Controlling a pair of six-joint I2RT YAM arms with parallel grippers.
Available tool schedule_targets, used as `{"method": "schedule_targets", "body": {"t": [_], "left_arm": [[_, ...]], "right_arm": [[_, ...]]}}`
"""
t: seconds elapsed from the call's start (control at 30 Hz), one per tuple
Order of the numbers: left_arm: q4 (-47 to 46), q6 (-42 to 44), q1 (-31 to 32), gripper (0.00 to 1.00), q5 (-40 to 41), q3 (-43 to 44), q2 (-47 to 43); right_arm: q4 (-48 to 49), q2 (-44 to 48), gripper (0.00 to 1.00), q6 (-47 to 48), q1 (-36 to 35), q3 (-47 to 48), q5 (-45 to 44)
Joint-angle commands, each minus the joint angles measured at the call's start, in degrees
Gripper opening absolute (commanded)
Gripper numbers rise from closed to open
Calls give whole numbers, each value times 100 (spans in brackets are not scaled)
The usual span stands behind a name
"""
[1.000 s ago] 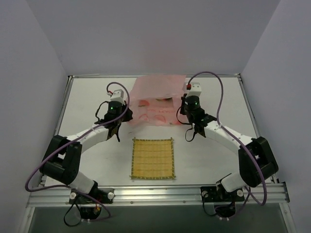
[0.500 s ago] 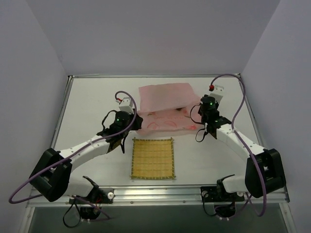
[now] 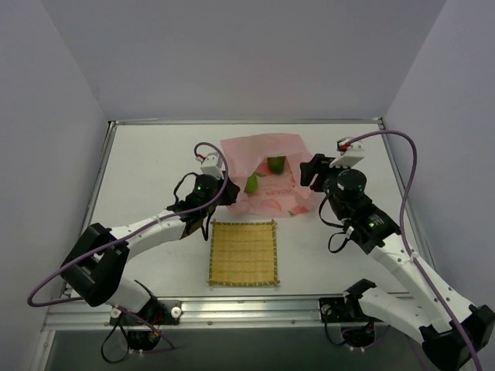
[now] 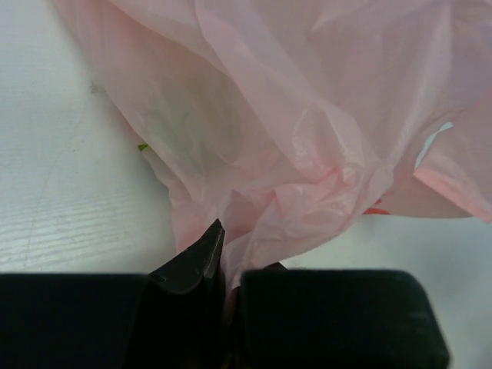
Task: Take the fake fruits out of the plastic bag
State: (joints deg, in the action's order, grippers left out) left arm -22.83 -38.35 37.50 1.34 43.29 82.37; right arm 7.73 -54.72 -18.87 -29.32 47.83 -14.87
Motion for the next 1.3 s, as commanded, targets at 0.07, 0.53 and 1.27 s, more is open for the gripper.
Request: {"method": "schedule_targets", "body": {"t": [0.07,0.53,1.27], "left_arm": [[-266,-103,3,2,32,856,104],[-28,-103,-410,2,68,840,473],[490,143,-577,2,1105,778,692]], "right_arm": [[-491,278,34,-196,-495,235,546],[1652,-2331,12,-494,-1392,102,-40],[3033,-5952,80,-1171,-953,2177,-948]]}}
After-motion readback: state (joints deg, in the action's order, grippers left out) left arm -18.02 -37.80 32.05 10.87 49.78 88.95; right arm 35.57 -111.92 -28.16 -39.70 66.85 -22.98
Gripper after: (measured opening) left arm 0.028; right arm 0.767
